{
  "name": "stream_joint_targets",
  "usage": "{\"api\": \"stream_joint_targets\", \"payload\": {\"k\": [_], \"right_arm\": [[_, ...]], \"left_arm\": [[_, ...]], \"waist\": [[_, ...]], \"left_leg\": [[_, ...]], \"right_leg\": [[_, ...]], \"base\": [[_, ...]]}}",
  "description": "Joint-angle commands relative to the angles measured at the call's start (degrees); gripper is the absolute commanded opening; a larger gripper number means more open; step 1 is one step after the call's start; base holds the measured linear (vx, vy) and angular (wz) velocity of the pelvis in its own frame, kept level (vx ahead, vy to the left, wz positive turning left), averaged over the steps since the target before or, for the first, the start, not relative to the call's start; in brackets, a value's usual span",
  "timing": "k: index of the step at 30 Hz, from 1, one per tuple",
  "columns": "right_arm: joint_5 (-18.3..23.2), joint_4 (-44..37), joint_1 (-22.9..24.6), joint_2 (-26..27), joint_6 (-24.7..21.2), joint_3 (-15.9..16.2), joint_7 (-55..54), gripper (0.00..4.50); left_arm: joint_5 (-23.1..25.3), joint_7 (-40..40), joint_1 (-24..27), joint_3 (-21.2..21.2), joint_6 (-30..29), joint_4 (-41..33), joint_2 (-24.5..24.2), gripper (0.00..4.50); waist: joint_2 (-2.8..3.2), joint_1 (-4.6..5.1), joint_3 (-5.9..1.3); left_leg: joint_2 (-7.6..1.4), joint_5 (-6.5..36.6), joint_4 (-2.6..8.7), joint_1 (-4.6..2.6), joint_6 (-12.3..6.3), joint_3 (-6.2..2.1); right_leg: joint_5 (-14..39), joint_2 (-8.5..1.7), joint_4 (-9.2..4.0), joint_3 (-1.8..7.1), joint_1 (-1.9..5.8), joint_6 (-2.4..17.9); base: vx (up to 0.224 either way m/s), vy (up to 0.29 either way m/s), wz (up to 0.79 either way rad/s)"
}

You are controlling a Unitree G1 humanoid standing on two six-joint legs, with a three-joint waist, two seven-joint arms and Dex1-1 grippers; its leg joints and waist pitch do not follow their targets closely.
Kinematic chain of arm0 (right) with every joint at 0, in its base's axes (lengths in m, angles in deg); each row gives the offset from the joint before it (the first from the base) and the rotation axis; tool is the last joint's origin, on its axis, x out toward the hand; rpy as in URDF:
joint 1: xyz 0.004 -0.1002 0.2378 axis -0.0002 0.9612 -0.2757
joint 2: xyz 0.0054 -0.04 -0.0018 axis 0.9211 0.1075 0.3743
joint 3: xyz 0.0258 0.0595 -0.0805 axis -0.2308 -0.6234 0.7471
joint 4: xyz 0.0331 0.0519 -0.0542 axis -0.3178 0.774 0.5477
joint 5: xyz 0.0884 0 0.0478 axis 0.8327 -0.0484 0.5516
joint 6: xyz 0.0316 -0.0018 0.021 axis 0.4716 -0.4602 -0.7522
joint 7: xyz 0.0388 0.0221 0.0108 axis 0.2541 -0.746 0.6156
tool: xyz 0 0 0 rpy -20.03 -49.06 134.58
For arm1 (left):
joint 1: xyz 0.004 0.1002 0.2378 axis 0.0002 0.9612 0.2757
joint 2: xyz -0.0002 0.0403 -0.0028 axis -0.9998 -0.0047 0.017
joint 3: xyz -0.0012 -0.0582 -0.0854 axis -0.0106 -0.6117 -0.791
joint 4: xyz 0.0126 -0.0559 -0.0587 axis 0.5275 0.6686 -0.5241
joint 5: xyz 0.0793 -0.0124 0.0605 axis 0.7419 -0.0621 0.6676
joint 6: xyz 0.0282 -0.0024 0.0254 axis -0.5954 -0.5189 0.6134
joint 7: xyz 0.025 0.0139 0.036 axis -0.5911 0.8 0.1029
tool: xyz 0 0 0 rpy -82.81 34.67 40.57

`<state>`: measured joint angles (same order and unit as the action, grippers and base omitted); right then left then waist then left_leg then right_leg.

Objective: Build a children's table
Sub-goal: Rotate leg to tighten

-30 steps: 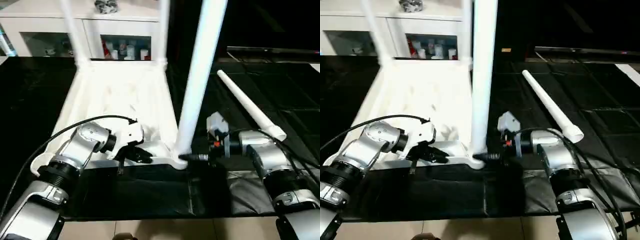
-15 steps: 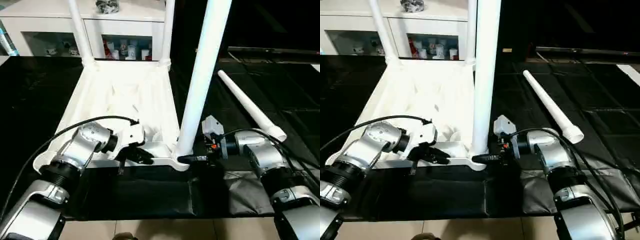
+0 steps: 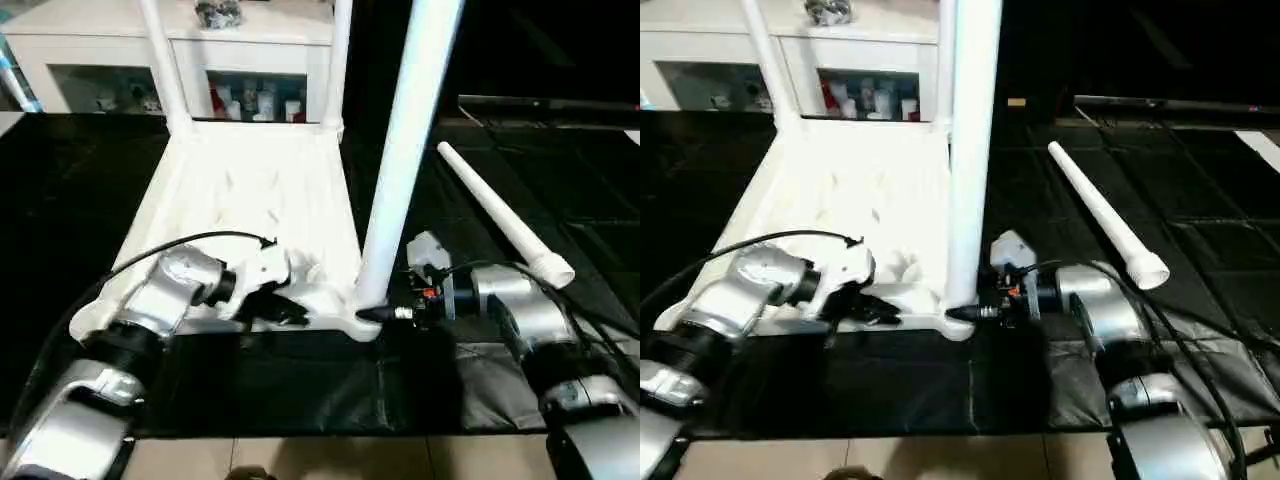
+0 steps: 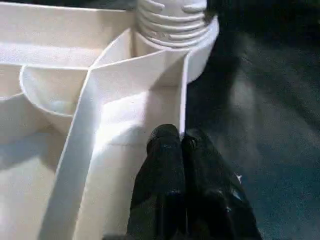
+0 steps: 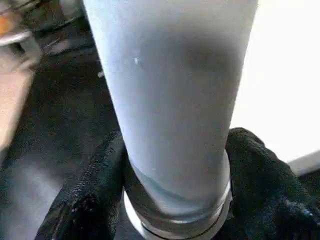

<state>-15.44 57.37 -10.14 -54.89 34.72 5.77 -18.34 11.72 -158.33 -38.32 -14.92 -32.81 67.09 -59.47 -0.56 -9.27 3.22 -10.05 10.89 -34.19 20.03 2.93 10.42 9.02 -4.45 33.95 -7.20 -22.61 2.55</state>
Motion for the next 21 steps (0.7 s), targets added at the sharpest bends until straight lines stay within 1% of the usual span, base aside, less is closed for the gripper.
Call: {"api": "stream_joint_targets", "payload": {"k": [1, 2, 3, 4, 5, 6, 7, 8, 9, 10, 11, 12, 13, 14, 15, 16, 17, 18, 19, 20, 21], "right_arm": [[-0.7, -1.1, 1.2, 3.0, -1.8, 1.8, -4.0, 2.63], [-0.8, -2.7, 2.3, 5.5, -4.5, 1.3, -9.4, 2.63], [-0.4, -3.5, 2.7, 7.1, -6.0, 0.7, -11.9, 2.63], [0.3, -4.2, 2.8, 10.1, -8.5, -0.6, -16.9, 2.63], [0.4, -4.3, 2.8, 10.5, -8.9, -0.9, -17.7, 2.63], [0.1, -4.1, 2.5, 13.2, -10.1, -1.5, -22.2, 2.63], [0.1, -4.1, 2.5, 13.2, -10.1, -1.5, -22.2, 2.62], [-0.7, -3.3, 1.7, 15.5, -10.3, -1.7, -26.6, 2.62], [-1.0, -2.8, 1.3, 16.3, -10.4, -1.9, -28.1, 2.62], [-1.6, -2.1, 0.6, 17.3, -10.6, -1.7, -30.4, 2.62], [-2.3, -1.6, 0.2, 17.7, -9.9, -1.1, -30.9, 2.62], [-2.7, -1.2, 0.0, 17.8, -9.4, -0.7, -31.1, 2.62], [-3.1, -1.5, 0.1, 17.9, -9.0, -0.4, -31.3, 2.62], [-3.1, -2.1, 0.7, 17.7, -8.4, -0.4, -30.8, 2.62], [-2.9, -3.0, 1.4, 17.2, -8.8, -0.8, -30.5, 2.97], [-2.9, -3.3, 1.6, 17.1, -9.0, -0.9, -30.6, 3.32], [-3.2, -3.8, 2.0, 16.8, -9.2, -1.0, -30.7, 3.32], [-3.5, -4.1, 2.4, 16.6, -9.1, -0.9, -31.0, 3.41], [-3.6, -4.2, 2.7, 16.3, -8.8, -1.1, -31.1, 3.54], [-3.6, -4.4, 3.0, 15.9, -8.3, -1.3, -30.8, 3.54], [-3.5, -4.6, 3.5, 15.3, -7.5, -1.6, -30.6, 3.69]], "left_arm": [[-0.7, 6.7, -2.6, -1.4, -2.5, 0.0, 3.3, 0.0], [-0.7, 11.6, -3.4, -2.7, -5.5, 0.3, 5.5, 0.0], [-0.4, 13.7, -3.7, -3.1, -6.9, 0.2, 6.5, 0.0], [-0.2, 16.7, -4.1, -3.7, -9.7, -0.6, 8.2, 0.0], [-0.2, 17.2, -4.2, -3.8, -10.2, -0.8, 8.5, 0.0], [-0.5, 19.7, -4.5, -4.7, -13.2, -2.1, 10.2, 0.0], [-0.5, 19.7, -4.5, -4.7, -13.2, -2.1, 10.2, 0.0], [-0.5, 22.7, -4.9, -5.4, -15.4, -3.1, 12.2, 0.0], [-0.5, 23.5, -5.0, -5.7, -15.9, -3.3, 12.8, 0.0], [-0.6, 25.1, -5.4, -6.1, -16.9, -3.7, 14.0, 0.0], [-0.5, 25.8, -5.6, -6.1, -17.3, -3.9, 14.6, 0.0], [-0.5, 26.1, -5.7, -6.1, -17.5, -3.9, 14.9, 0.0], [-0.4, 26.4, -5.8, -6.1, -17.8, -4.0, 15.1, 0.0], [0.5, 26.4, -5.9, -5.4, -16.7, -3.9, 14.9, 0.0], [1.3, 26.0, -5.7, -4.7, -15.5, -3.8, 14.2, 0.0], [1.5, 25.9, -5.6, -4.6, -15.4, -3.8, 14.0, 0.0], [1.8, 25.7, -5.4, -4.4, -15.0, -3.8, 13.6, 0.0], [2.0, 25.6, -5.3, -4.4, -15.0, -4.1, 13.3, 0.0], [2.0, 25.2, -5.1, -4.4, -14.8, -4.3, 13.0, 0.0], [2.0, 24.7, -4.9, -4.4, -14.7, -4.5, 12.6, 0.0], [2.0, 24.0, -4.5, -4.2, -14.1, -4.8, 12.0, 0.0]], "waist": [[0.11, 0.68, -3.33], [-0.1, 1.21, -3.29], [0.17, 1.53, -3.23], [0.16, 1.7, -3.25], [0.22, 2.16, -3.3], [0.45, 2.59, -3.4], [0.45, 2.59, -3.4], [0.78, 3.43, -3.34], [0.9, 3.78, -3.33], [0.92, 3.97, -3.3], [0.99, 4.37, -3.33], [0.99, 4.54, -3.46], [0.9, 4.54, -3.52], [0.95, 4.38, -3.57], [0.87, 4.28, -3.65], [0.88, 4.23, -3.67], [0.87, 4.06, -3.79], [0.9, 3.96, -3.86], [0.79, 3.93, -3.87], [0.85, 3.88, -3.85], [0.83, 3.83, -3.82]], "left_leg": [[-3.76, 15.9, 4.24, -1.12, -0.54, -1.71], [-3.49, 16.7, 4.15, -1.23, -0.41, -1.74], [-3.5, 16.8, 4.28, -1.19, -0.2, -1.91], [-3.47, 17.4, 4.22, -1.33, -0.15, -2.03], [-3.44, 17.7, 4.33, -1.12, 0.14, -2.16], [-3.51, 18.4, 4.42, -1.14, 0.24, -2.37], [-3.51, 18.4, 4.42, -1.14, 0.24, -2.37], [-3.67, 19.7, 4.54, -1.11, 0.32, -2.57], [-3.62, 21.1, 4.55, -1.3, 0.35, -2.72], [-3.63, 21.6, 4.52, -1.53, 0.32, -2.62], [-3.64, 22.1, 4.57, -1.45, 0.31, -2.71], [-3.62, 21.7, 4.62, -1.16, 0.01, -2.73], [-3.69, 21.1, 4.72, -0.94, -0.17, -2.78], [-3.73, 19.8, 4.8, -0.72, -0.59, -2.7], [-3.76, 18.8, 4.8, -0.8, -0.86, -2.56], [-3.81, 18.1, 4.85, -0.7, -0.98, -2.53], [-3.92, 16.6, 4.88, -0.62, -1.22, -2.44], [-3.97, 15.4, 4.87, -0.55, -1.43, -2.31], [-3.96, 14.9, 4.86, -0.5, -1.56, -2.25], [-3.93, 14.4, 4.81, -0.51, -1.66, -2.14], [-3.8, 14.1, 4.7, -0.5, -1.79, -2.03]], "right_leg": [[32.0, -6.0, -6.1, 3.46, 2.16, 5.1], [34.7, -6.05, -6.66, 3.22, 2.25, 3.7], [35.5, -5.95, -6.96, 3.12, 2.21, 2.9], [36.2, -6.02, -7.12, 2.91, 2.08, 2.6], [36.2, -5.98, -7.19, 2.67, 2.33, 2.2], [35.8, -5.99, -7.36, 2.38, 2.47, 2.0], [35.8, -5.99, -7.36, 2.38, 2.47, 2.0], [34.3, -6.07, -7.47, 2.05, 2.55, 2.4], [34.2, -6.03, -7.71, 1.83, 2.45, 2.5], [34.0, -6.0, -7.85, 1.83, 2.33, 2.6], [32.9, -6.02, -7.73, 1.68, 2.46, 3.1], [31.6, -6.08, -7.59, 1.56, 2.82, 3.2], [30.7, -6.19, -7.42, 1.6, 2.98, 3.2], [29.1, -6.32, -7.3, 1.87, 3.0, 3.5], [27.4, -6.39, -7.09, 2.16, 2.87, 4.1], [26.3, -6.35, -6.88, 2.31, 2.94, 4.6], [23.8, -6.35, -6.46, 2.53, 3.04, 5.5], [21.6, -6.34, -6.12, 2.71, 3.07, 6.4], [20.9, -6.31, -6.0, 2.75, 3.1, 6.7], [20.4, -6.35, -5.91, 2.81, 3.09, 7.2], [20.6, -6.39, -5.92, 2.88, 3.1, 7.4]], "base": [[0.0, 0.0, 0.0], [0.0, 0.0, 0.0], [0.0, 0.0, 0.0], [0.0, 0.0, 0.0], [0.0, 0.0, 0.0], [0.0, 0.0, 0.0], [0.0, 0.0, 0.0], [0.0, 0.0, 0.0], [0.0, 0.0, 0.0], [0.0, 0.0, 0.0], [0.0, 0.0, 0.0], [0.0, 0.0, 0.0], [0.0, 0.0, 0.0], [0.0, 0.0, 0.0], [0.0, 0.0, 0.0], [0.0, 0.0, 0.0], [0.0, 0.0, 0.0], [0.0, 0.0, 0.0], [0.0, 0.0, 0.0], [0.0, 0.0, 0.0], [0.0, 0.0, 0.0]]}}
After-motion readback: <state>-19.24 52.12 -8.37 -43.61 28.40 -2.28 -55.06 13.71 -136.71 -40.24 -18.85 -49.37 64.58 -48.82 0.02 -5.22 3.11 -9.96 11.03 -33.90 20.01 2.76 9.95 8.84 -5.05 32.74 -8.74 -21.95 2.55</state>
